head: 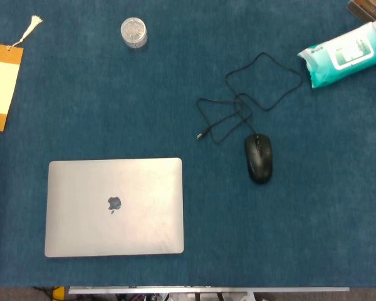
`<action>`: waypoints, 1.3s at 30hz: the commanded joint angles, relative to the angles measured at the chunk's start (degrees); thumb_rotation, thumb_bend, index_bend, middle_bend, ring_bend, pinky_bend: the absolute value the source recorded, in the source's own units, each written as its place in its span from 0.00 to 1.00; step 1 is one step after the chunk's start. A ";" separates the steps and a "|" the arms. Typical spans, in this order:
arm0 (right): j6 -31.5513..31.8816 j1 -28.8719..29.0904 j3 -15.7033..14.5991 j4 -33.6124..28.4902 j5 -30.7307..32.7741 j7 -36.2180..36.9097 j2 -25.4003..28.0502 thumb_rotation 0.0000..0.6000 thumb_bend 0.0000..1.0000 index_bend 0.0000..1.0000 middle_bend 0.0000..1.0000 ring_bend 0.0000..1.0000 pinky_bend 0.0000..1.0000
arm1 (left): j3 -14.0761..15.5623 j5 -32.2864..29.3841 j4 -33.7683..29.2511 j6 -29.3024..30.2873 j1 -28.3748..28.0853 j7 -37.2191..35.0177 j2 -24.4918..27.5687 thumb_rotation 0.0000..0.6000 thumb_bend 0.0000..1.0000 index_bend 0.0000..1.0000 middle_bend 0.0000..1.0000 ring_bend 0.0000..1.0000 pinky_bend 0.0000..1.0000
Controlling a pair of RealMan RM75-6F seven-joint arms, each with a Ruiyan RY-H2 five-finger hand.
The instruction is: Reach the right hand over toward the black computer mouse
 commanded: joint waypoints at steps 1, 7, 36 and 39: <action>-0.10 0.00 0.24 0.04 -0.26 0.18 -0.06 1.00 0.16 0.00 0.06 0.00 0.09 | 0.05 0.00 -0.02 -0.15 -0.07 0.17 -0.11 1.00 0.39 0.10 0.07 0.04 0.04; -0.94 0.58 0.86 -0.21 -1.42 0.76 -0.09 1.00 0.16 0.00 0.07 0.00 0.09 | 0.02 0.02 0.01 0.02 -0.02 0.12 -0.09 1.00 0.39 0.10 0.07 0.04 0.04; -31.59 31.49 12.93 -2.71 6.54 -12.14 -14.14 1.00 0.16 0.49 0.14 0.00 0.04 | 0.48 0.51 0.67 2.28 2.08 -3.22 1.37 1.00 0.39 0.10 0.07 0.04 0.04; -32.96 33.99 13.07 -2.01 8.63 -15.01 -17.10 1.00 0.16 0.49 0.14 0.00 0.04 | 0.48 0.33 0.93 2.52 2.38 -3.65 1.46 1.00 0.39 0.10 0.07 0.04 0.04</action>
